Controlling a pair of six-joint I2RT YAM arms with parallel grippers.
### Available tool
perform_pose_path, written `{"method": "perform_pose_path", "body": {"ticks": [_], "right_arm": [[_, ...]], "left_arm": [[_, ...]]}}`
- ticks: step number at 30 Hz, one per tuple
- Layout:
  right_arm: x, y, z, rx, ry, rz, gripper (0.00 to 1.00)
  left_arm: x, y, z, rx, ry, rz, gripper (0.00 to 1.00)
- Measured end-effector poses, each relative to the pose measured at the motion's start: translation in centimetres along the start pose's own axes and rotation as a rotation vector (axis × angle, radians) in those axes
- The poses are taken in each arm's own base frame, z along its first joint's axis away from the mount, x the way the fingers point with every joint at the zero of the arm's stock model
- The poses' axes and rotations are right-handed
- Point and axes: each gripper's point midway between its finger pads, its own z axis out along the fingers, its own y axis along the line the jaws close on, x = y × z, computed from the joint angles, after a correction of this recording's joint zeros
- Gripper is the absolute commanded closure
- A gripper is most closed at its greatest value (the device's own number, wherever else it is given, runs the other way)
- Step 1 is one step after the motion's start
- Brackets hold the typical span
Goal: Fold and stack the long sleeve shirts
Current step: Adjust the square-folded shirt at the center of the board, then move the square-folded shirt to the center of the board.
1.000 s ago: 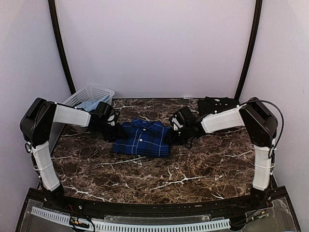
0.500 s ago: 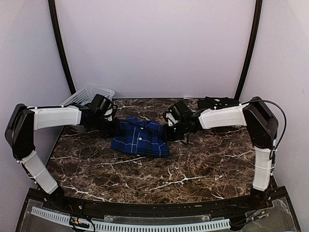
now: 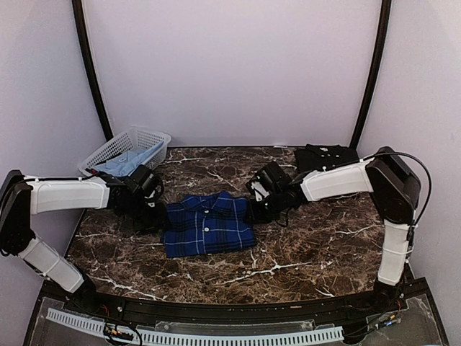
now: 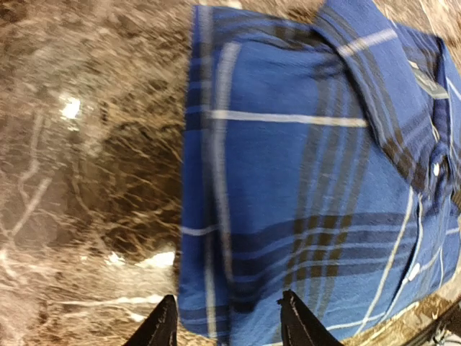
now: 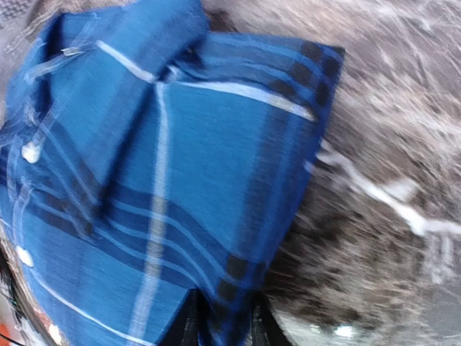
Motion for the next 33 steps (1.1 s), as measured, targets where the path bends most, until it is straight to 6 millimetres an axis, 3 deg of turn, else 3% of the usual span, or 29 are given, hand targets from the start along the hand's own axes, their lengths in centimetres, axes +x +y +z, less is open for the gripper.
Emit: {"method": "perform_pose_path", "body": {"ticks": [4, 8, 11, 15, 18, 23, 28, 33], "right_arm": [[0.8, -1.7, -0.6, 0.05, 0.01, 0.014, 0.54], [-0.8, -1.0, -3.0, 0.075, -0.063, -0.019, 0.5], [-1.9, 0.6, -4.6, 0.072, -0.112, -0.055, 0.5], [-1.8, 2.9, -5.1, 0.052, -0.13, -0.102, 0.59], [0.0, 4.4, -4.8, 0.032, -0.098, -0.131, 0.69], [4.5, 5.3, -3.8, 0.014, -0.014, -0.156, 0.76], [9.0, 3.1, -2.7, 0.042, 0.079, -0.126, 0.78], [10.6, 2.1, -2.3, 0.058, 0.112, -0.101, 0.78]], "left_arm": [[-1.3, 0.3, -0.8, -0.044, -0.05, 0.006, 0.71], [-2.2, -1.1, -1.7, 0.006, -0.075, 0.023, 0.79], [-2.4, -3.3, -2.2, 0.076, -0.076, 0.049, 0.83], [-2.7, -8.3, -2.2, 0.19, -0.067, 0.106, 0.86], [-2.8, -11.9, -0.9, 0.255, -0.052, 0.129, 0.86], [-3.1, -14.8, 1.4, 0.308, -0.028, 0.134, 0.88], [-2.7, -14.7, 5.6, 0.282, 0.019, 0.125, 0.87], [-2.3, -14.4, 7.4, 0.268, 0.044, 0.122, 0.86]]}}
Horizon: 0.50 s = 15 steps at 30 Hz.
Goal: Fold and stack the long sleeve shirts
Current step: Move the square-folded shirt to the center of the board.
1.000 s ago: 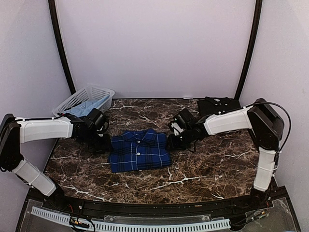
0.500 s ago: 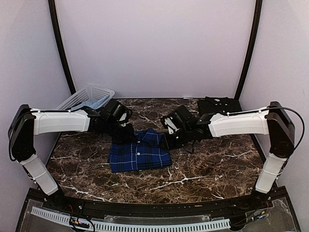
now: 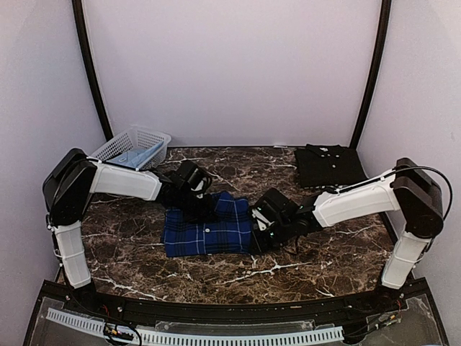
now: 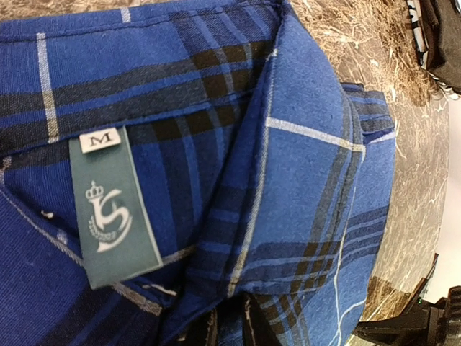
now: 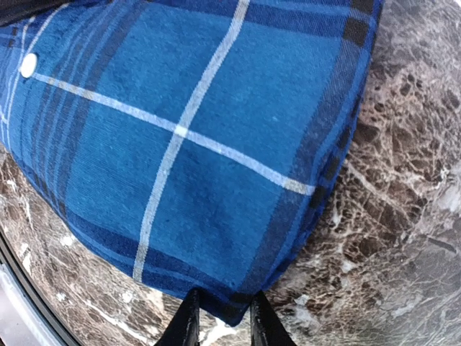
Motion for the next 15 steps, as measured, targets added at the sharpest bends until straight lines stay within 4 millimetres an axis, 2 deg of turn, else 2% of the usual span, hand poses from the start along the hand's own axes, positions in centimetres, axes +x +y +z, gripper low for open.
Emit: {"method": "perform_pose_path", "body": {"ticks": [5, 6, 9, 13, 15], "right_arm": [[-0.3, 0.3, -0.2, -0.008, -0.013, 0.001, 0.76], [-1.3, 1.0, -1.3, -0.022, -0.042, -0.003, 0.57], [-2.3, 1.3, -2.5, -0.015, -0.076, -0.012, 0.36], [-5.5, 2.2, -6.5, -0.033, -0.199, -0.025, 0.19], [-7.3, 2.1, -8.2, -0.041, -0.259, -0.015, 0.15]], "left_arm": [[0.0, 0.0, 0.1, 0.004, -0.001, 0.003, 0.85], [0.3, 0.4, 0.2, -0.002, 0.003, 0.013, 0.84], [0.7, 0.8, 0.2, -0.006, 0.008, 0.035, 0.84], [2.0, 1.9, -0.6, -0.02, 0.021, 0.069, 0.84], [2.5, 2.7, -1.3, -0.029, 0.025, 0.075, 0.84]]}}
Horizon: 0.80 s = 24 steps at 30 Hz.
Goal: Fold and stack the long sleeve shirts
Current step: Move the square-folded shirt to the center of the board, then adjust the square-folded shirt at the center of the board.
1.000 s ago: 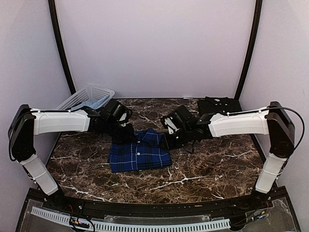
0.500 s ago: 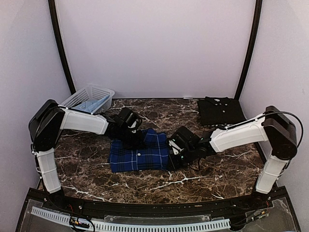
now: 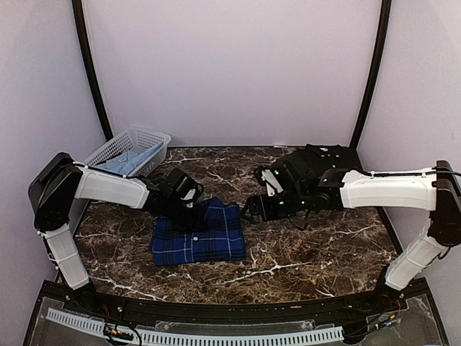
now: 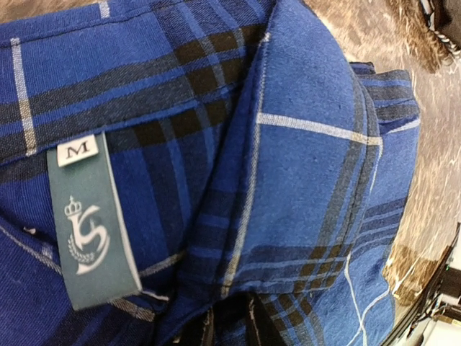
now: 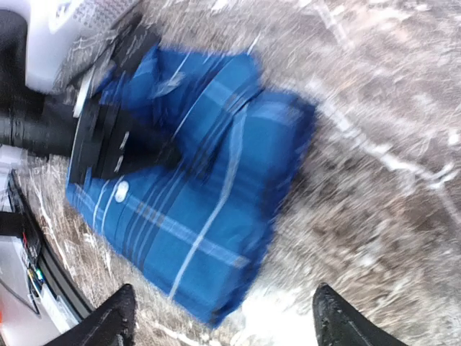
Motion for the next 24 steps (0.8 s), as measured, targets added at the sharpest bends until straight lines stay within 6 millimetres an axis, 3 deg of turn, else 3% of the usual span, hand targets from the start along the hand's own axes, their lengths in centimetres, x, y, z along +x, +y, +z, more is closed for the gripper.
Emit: {"method": "perform_pose_path", "body": {"ticks": [4, 14, 21, 24], "right_arm": [[-2.5, -2.6, -0.9, 0.046, -0.061, 0.03, 0.11], [-4.7, -9.9, -1.8, 0.179, -0.107, 0.099, 0.07], [-4.4, -12.8, -2.0, 0.229, -0.1, 0.128, 0.03], [-4.5, -13.3, -2.1, 0.243, -0.105, 0.127, 0.02]], "left_arm": [[1.5, 1.9, -1.4, -0.024, 0.014, 0.004, 0.83], [4.4, 7.3, -5.9, -0.1, 0.05, -0.002, 0.8], [5.3, 7.0, -7.2, -0.089, 0.086, 0.039, 0.76], [4.7, 5.5, -7.6, -0.073, 0.079, 0.064, 0.75]]}}
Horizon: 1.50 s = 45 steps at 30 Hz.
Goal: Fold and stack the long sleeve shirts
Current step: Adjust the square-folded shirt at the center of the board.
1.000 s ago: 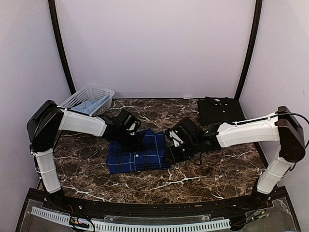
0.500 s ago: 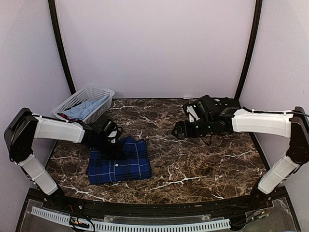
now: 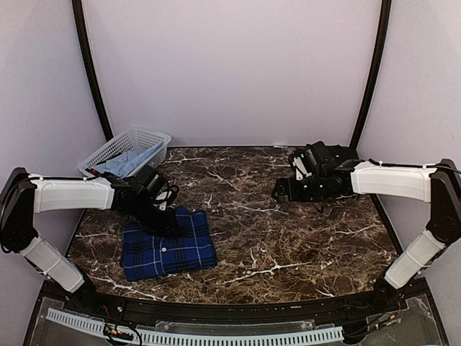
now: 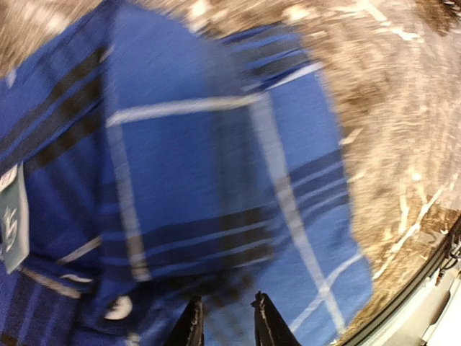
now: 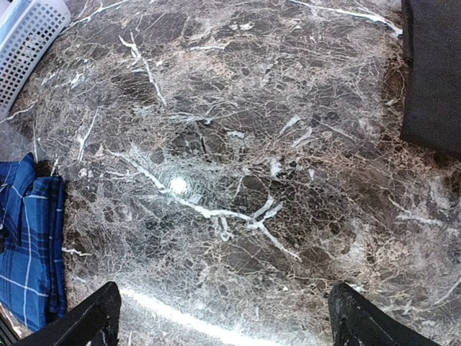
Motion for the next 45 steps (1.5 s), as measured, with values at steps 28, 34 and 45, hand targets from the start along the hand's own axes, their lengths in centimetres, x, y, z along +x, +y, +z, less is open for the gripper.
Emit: {"method": "perform_pose_path", "body": {"ticks": [28, 34, 45], "right_arm": [[0.0, -0.9, 0.9, 0.049, 0.012, -0.014, 0.01], [0.0, -1.1, 1.9, 0.065, 0.026, -0.017, 0.02], [-0.2, -4.2, 3.4, 0.181, 0.05, 0.007, 0.05]], "left_arm": [[9.1, -7.7, 4.1, 0.098, 0.223, 0.166, 0.75], [9.9, -6.7, 2.4, 0.082, 0.216, 0.151, 0.74], [3.7, -11.4, -2.1, 0.154, -0.01, 0.2, 0.33]]}}
